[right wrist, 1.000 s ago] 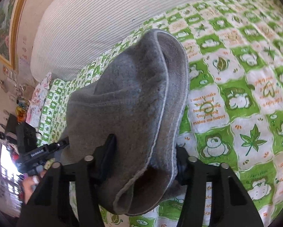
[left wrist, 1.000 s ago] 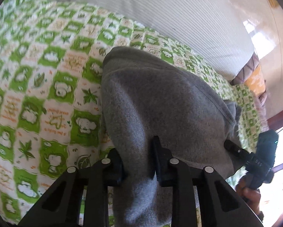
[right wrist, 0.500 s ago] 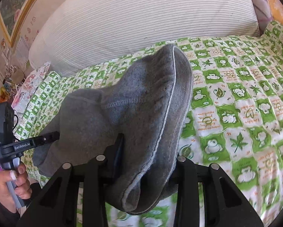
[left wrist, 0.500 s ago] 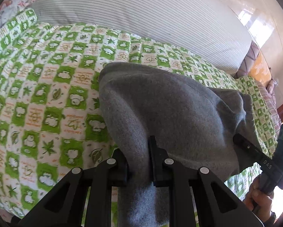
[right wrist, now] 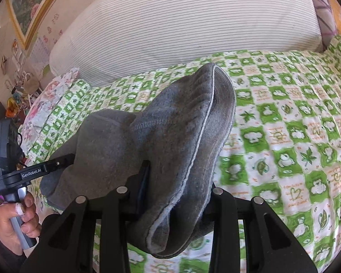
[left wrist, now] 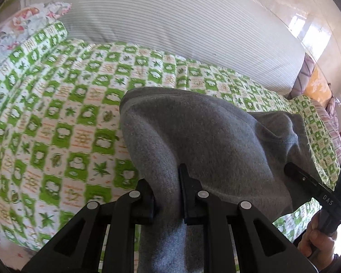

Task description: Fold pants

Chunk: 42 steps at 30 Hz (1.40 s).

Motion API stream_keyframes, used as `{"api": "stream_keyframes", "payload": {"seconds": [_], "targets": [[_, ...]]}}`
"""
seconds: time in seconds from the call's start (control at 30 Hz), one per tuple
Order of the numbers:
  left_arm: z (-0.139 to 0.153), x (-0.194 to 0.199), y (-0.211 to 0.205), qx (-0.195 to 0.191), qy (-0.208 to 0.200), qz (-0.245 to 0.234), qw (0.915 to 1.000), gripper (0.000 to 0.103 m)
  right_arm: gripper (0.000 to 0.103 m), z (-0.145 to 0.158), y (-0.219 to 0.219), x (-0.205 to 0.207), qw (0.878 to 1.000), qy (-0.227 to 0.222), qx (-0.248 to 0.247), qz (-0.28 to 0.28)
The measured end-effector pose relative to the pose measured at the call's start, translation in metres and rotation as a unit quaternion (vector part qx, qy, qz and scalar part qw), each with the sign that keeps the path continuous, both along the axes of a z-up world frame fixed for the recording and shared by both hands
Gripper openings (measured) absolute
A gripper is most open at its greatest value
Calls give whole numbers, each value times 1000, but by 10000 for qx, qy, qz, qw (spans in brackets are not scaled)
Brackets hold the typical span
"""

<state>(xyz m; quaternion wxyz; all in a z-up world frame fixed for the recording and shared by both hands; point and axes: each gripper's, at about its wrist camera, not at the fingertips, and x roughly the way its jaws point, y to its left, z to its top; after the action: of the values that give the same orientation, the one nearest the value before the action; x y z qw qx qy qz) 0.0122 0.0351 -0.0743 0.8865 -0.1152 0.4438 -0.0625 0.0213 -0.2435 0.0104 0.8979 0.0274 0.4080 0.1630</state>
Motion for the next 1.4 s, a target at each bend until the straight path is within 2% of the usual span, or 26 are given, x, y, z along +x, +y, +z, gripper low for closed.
{"api": "stream_keyframes", "payload": {"seconds": [0.27, 0.63, 1.1, 1.4], "targets": [[11, 0, 31, 61, -220, 310, 9993, 16, 36, 3, 25, 22, 9994, -194, -9, 292], [16, 25, 71, 195, -299, 685, 9970, 16, 36, 0, 75, 64, 9975, -264, -10, 659], [18, 74, 86, 463, -341, 750, 9955, 16, 36, -9, 103, 117, 9970, -265, 47, 725], [4, 101, 89, 506, -247, 725, 9958, 16, 36, -18, 104, 144, 9976, -206, 25, 659]]}}
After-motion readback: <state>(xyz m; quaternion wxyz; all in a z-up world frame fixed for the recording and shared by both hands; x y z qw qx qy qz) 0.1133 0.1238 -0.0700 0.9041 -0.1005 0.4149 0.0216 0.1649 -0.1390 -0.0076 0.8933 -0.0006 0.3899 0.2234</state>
